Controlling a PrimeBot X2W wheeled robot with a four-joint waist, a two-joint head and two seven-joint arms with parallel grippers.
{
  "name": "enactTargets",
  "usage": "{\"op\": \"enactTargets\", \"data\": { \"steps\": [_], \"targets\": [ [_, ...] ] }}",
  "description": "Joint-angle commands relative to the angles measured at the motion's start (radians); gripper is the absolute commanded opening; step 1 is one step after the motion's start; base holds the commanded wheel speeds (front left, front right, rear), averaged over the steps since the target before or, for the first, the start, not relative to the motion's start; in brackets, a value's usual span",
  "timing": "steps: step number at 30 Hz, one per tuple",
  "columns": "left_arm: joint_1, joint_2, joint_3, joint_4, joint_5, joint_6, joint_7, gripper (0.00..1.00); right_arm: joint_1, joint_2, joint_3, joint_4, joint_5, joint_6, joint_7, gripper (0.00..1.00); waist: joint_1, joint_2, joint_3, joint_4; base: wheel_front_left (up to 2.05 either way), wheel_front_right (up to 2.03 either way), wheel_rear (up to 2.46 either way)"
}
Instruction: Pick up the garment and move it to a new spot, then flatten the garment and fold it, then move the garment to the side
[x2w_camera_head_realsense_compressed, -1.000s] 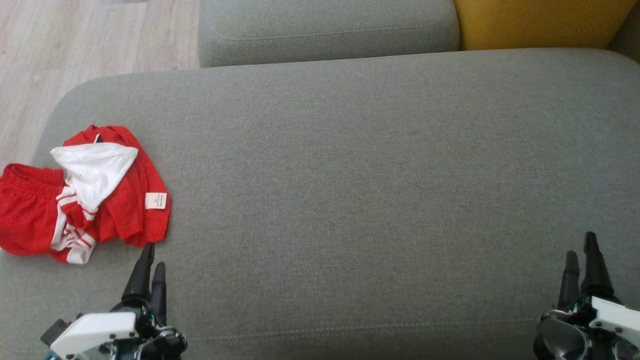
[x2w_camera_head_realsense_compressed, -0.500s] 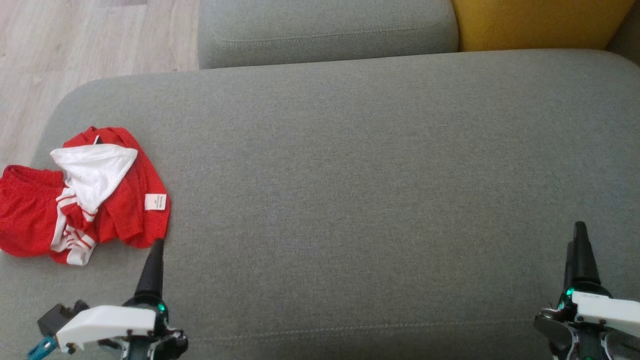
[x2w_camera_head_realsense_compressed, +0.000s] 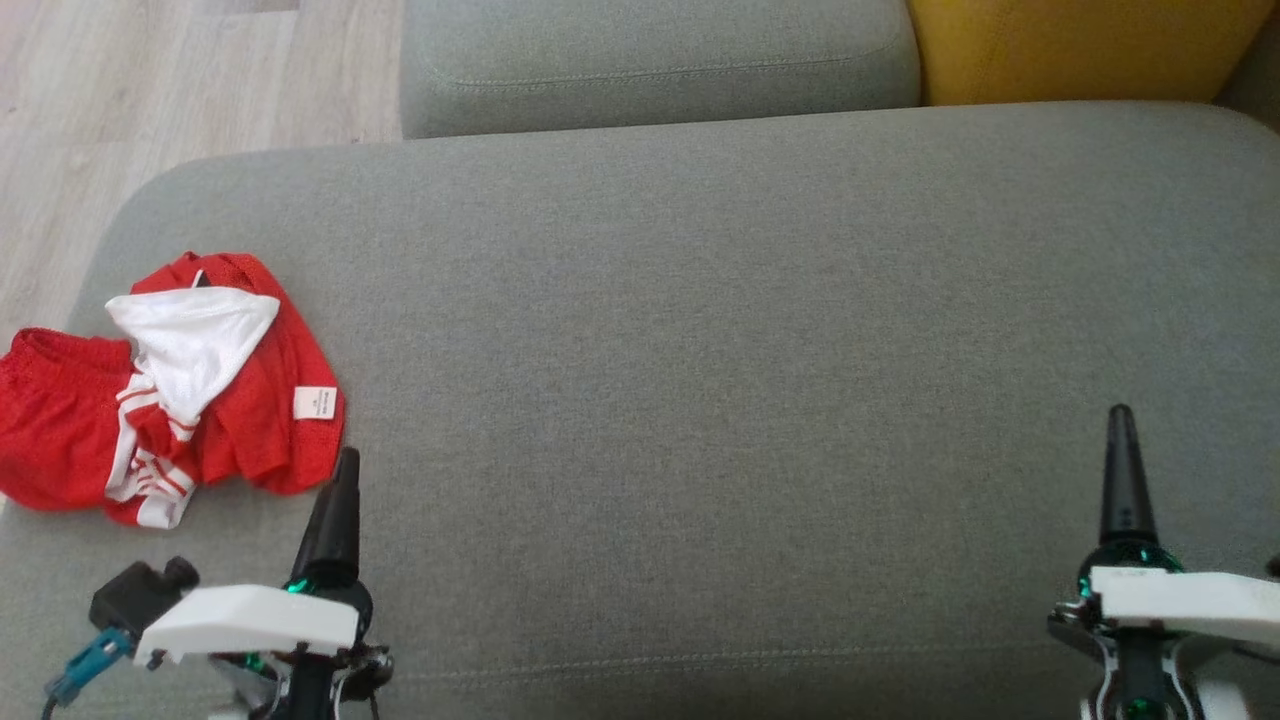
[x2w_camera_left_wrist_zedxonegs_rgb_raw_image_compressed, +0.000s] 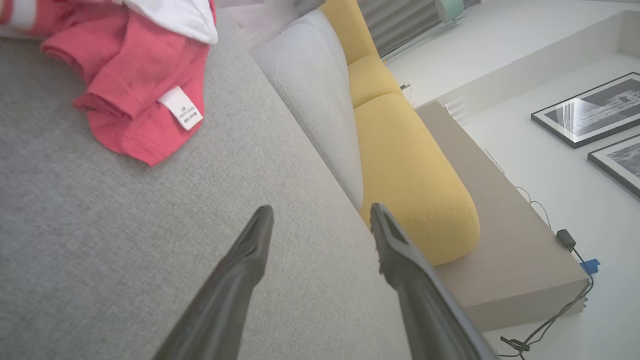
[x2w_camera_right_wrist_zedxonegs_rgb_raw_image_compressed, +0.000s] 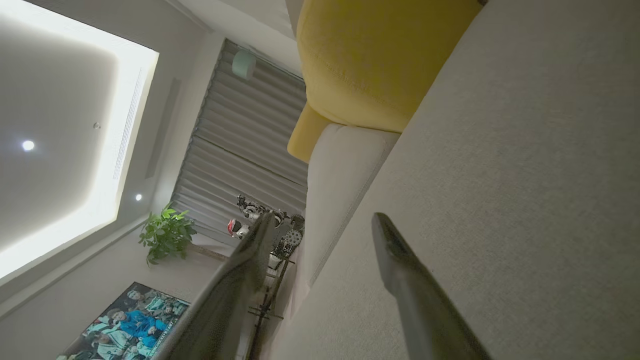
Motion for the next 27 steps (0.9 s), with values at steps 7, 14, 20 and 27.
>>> {"op": "enactTargets", "data": {
  "steps": [7,14,20,27],
  "targets": [
    [-0.025,0.012,-0.011,-0.070,0.109,0.011,-0.027,1.00,-0.013,-0.009,0.046,-0.045,-0.133,0.003,-0.026,1.00,0.0000,0.0000,-0.002,0.002,0.00,0.00,0.00],
    [-0.023,0.013,-0.032,-0.100,0.202,0.017,-0.047,1.00,-0.010,-0.010,0.069,-0.065,-0.221,0.004,-0.047,1.00,0.0000,0.0000,-0.002,0.003,0.00,0.00,0.00],
    [-0.021,0.013,-0.049,-0.125,0.278,0.024,-0.065,1.00,-0.009,-0.010,0.090,-0.074,-0.279,0.004,-0.064,1.00,0.0000,0.0000,-0.001,0.002,0.00,0.00,0.00],
    [-0.018,0.015,-0.068,-0.150,0.382,0.021,-0.088,1.00,-0.025,-0.011,0.136,-0.073,-0.385,0.005,-0.088,1.00,0.0000,0.0000,0.003,-0.001,0.00,0.00,0.00]
  ]
}}
